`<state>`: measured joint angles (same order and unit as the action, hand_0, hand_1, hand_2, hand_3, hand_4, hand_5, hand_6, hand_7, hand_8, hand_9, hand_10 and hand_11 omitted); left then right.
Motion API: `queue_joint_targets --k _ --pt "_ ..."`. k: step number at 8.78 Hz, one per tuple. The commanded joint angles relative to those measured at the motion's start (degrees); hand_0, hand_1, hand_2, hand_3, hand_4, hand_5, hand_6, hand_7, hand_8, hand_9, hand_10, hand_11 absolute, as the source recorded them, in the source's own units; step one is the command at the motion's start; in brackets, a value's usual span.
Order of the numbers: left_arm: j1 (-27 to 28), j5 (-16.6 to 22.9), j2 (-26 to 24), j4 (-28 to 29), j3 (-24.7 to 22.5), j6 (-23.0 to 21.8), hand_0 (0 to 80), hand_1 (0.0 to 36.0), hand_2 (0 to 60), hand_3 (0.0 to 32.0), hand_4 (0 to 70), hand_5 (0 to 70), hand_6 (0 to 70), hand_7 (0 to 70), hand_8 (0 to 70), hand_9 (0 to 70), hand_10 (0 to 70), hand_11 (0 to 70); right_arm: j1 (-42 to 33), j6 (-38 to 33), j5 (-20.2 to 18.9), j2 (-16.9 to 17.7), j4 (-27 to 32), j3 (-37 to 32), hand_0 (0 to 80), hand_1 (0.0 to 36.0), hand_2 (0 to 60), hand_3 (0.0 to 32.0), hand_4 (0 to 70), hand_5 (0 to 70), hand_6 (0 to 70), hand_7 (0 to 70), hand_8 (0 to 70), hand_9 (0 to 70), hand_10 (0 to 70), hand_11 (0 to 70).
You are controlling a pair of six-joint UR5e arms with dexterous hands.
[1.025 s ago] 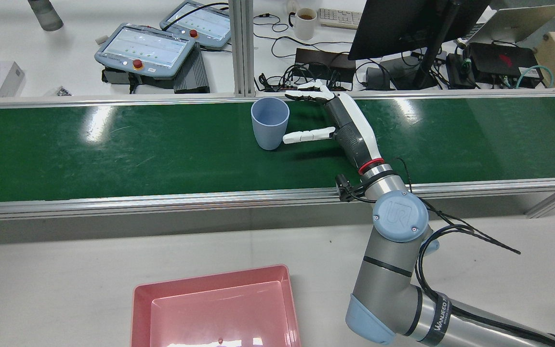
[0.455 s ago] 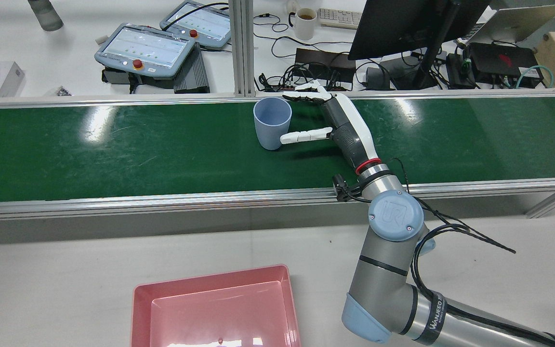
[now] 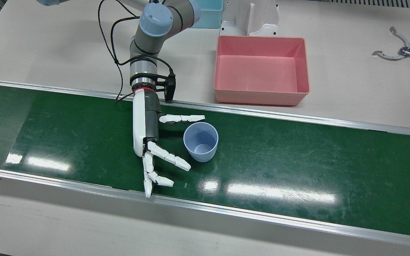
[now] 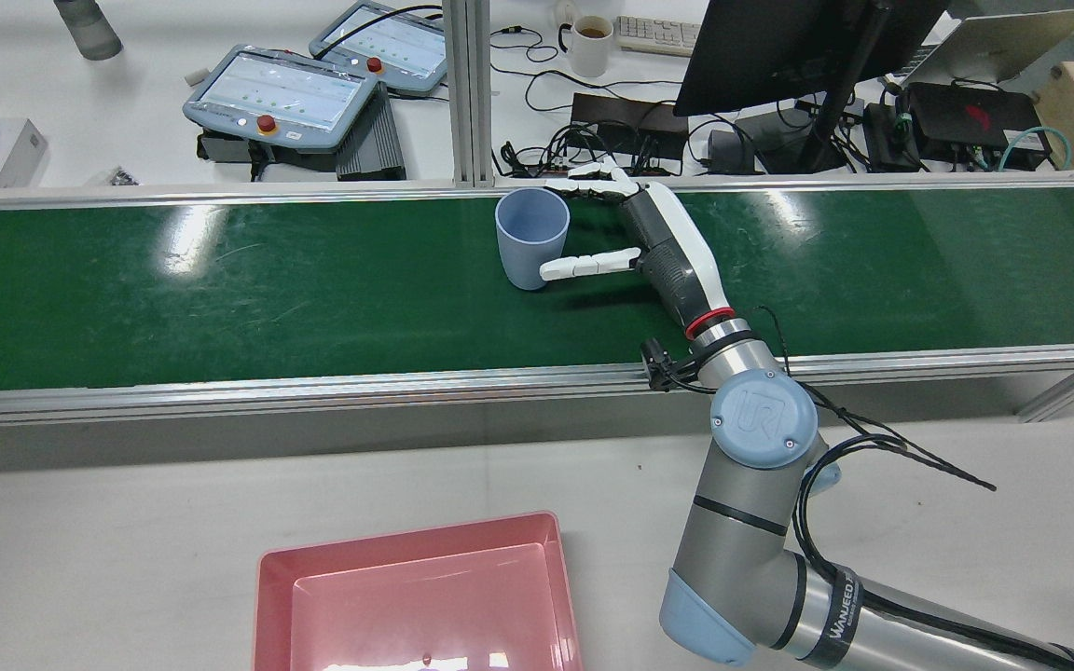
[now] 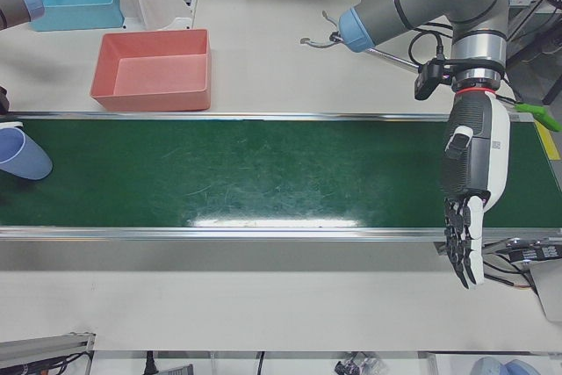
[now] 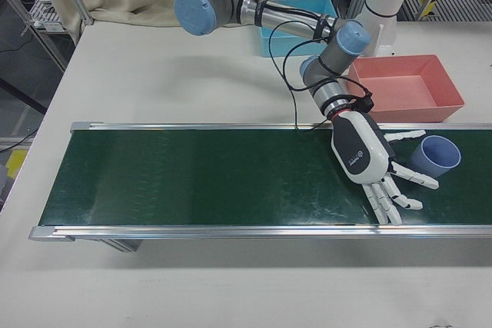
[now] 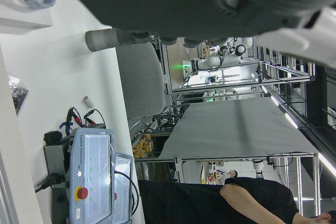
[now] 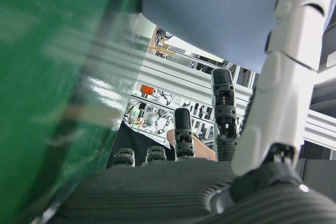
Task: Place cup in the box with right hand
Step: 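Hold the right hand in the cup's path as it arrives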
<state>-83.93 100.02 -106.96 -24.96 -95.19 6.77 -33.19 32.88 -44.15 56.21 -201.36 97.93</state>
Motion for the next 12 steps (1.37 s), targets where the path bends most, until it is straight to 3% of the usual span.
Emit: queue_joint_targets --k 1,12 --pt "0.0 0.0 0.0 0.0 0.0 0.0 0.0 0.0 0.0 0.0 0.0 0.0 0.0 0.0 0.0 0.0 0.0 0.0 0.1 0.0 0.0 -0.1 0.0 0.0 55.0 16.8 2.8 7.0 26.9 4.9 6.2 36.6 0.2 5.9 1.8 4.6" --pt "0.1 0.0 0.0 0.0 0.0 0.0 0.0 0.0 0.0 0.0 0.0 0.0 0.0 0.0 0.0 0.0 0.0 0.0 0.3 0.0 0.0 -0.4 0.0 0.0 55.4 17.4 3.8 6.8 26.7 5.0 6.3 36.7 0.2 5.9 1.9 4.8"
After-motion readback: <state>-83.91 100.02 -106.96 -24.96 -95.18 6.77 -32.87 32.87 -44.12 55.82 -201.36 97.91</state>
